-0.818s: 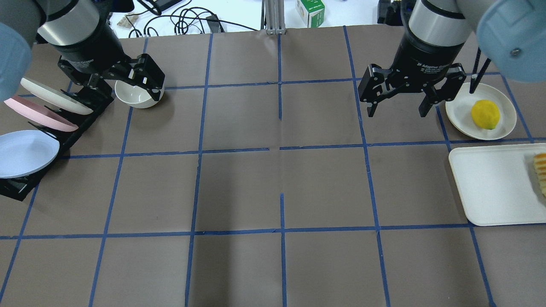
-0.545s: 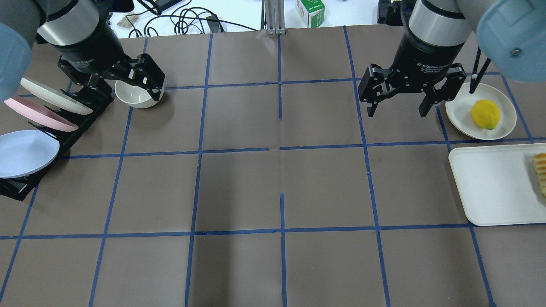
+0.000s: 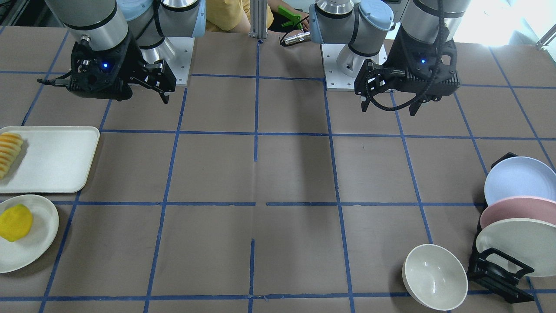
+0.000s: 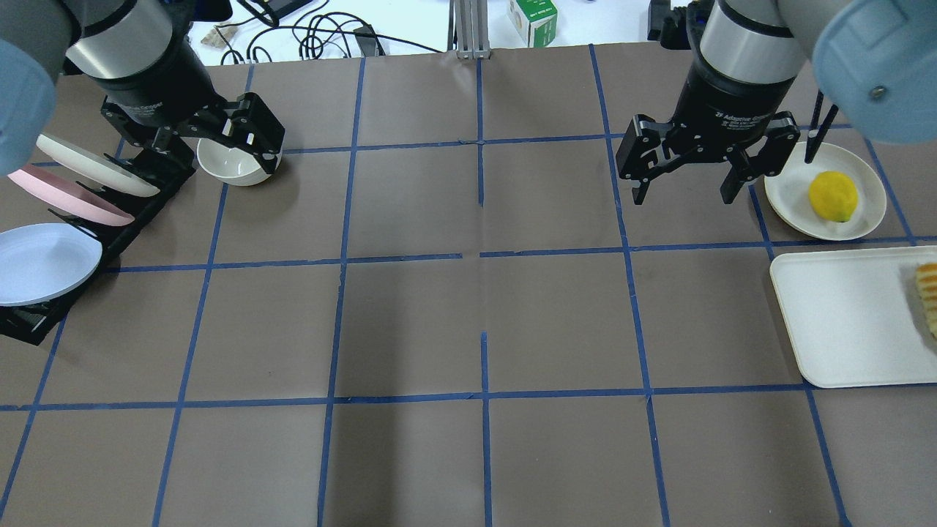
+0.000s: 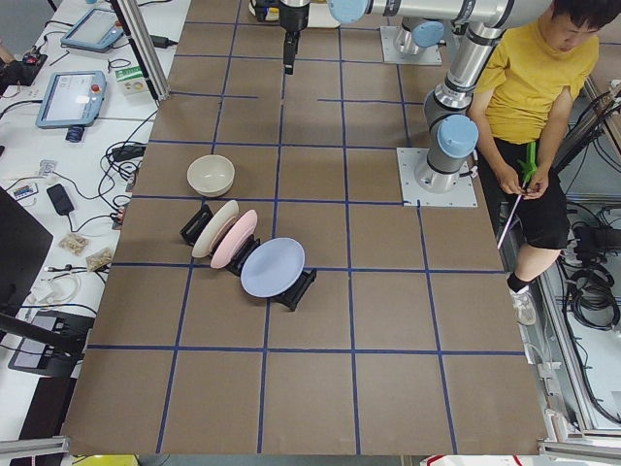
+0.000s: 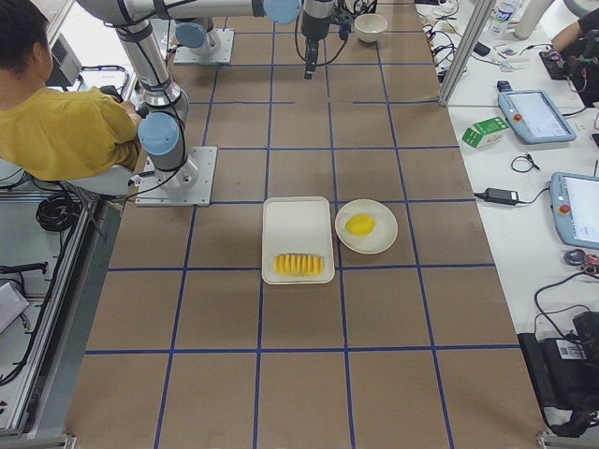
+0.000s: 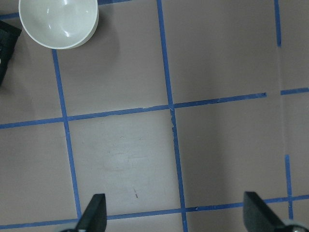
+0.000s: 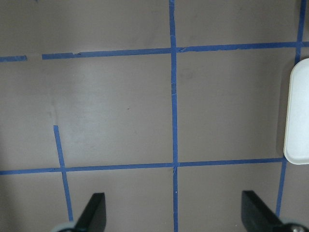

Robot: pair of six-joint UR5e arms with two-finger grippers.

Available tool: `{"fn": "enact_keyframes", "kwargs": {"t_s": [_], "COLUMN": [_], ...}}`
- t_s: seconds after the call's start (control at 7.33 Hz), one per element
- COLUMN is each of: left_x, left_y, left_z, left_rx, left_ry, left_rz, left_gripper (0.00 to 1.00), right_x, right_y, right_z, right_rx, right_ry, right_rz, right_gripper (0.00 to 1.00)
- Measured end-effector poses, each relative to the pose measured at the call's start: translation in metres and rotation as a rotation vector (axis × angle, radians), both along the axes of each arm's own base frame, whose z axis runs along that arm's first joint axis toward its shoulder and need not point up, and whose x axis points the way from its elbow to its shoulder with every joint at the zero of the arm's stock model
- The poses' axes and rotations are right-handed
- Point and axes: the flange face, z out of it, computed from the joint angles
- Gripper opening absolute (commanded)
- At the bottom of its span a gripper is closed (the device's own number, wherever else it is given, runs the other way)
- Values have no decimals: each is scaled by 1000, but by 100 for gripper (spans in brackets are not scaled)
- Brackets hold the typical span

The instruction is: Place bowl and put lemon in it

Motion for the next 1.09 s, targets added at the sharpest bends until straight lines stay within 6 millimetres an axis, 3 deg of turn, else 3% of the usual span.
{"fn": "enact_keyframes", "kwargs": {"t_s": [0.27, 0.41, 0.68, 0.95, 1.09], "left_x": [3, 5, 20, 95, 125], "left_y": [0, -9, -65, -132, -156], "left_z": [-5, -15, -68, -123, -138], "left_rx": [10, 27, 51, 56, 55], "left_ry": [-5, -4, -13, -8, -6], "left_rz": [-5, -7, -12, 38, 41], "left_gripper": [100, 100, 100, 100, 100], "right_x": [-20, -32, -62, -109, -129], "right_y": [-11, -19, -39, -63, -77], "right_z": [-7, -16, -41, -64, -77], "right_rx": [9, 24, 72, 84, 72], "right_ry": [3, 3, 25, 80, 87], "right_rz": [-39, -63, -109, -95, -70], "right_gripper": [100, 100, 100, 100, 100]}}
